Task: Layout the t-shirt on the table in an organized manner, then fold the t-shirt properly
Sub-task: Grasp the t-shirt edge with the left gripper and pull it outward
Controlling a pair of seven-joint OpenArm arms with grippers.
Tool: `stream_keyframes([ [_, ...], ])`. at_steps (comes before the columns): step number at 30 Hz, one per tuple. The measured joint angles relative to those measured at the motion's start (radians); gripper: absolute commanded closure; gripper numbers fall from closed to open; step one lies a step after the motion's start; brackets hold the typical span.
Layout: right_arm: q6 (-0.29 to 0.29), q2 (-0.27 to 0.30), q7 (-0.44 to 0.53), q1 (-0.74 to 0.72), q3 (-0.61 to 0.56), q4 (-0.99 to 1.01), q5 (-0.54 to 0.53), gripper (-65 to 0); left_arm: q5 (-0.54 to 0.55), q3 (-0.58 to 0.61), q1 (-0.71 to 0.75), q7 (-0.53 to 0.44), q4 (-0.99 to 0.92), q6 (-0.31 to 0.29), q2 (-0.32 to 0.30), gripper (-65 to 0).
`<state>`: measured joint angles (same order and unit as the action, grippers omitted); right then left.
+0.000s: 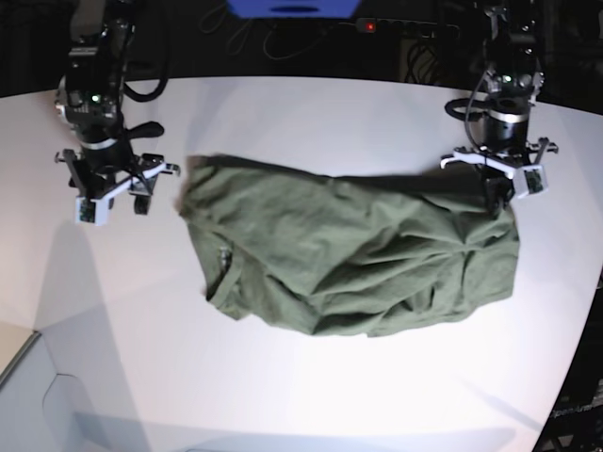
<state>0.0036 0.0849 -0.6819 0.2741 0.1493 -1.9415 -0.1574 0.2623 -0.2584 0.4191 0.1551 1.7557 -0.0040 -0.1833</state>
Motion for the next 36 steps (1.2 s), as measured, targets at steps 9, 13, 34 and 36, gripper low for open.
stream_keyframes([
  [9,0.000,-0.011,0.002,-0.010,-0.077,0.000,-0.001,-33.9,0.003,-0.006,0.143,-0.003,0.120,0.001,0.004,-23.9],
  [13,0.000,-0.022,0.005,-0.010,-0.077,0.000,0.000,-33.9,0.005,-0.066,0.146,-0.007,0.184,-0.008,0.020,-24.1],
  [34,0.000,-0.018,-0.002,-0.002,-0.074,0.000,0.000,-33.9,-0.010,-0.341,-0.381,0.203,-0.320,0.000,0.074,-38.1],
  [36,0.000,-0.019,-0.002,-0.002,-0.073,0.000,0.000,-33.9,-0.009,-0.298,-0.417,0.200,-0.389,-0.006,0.057,-38.0],
])
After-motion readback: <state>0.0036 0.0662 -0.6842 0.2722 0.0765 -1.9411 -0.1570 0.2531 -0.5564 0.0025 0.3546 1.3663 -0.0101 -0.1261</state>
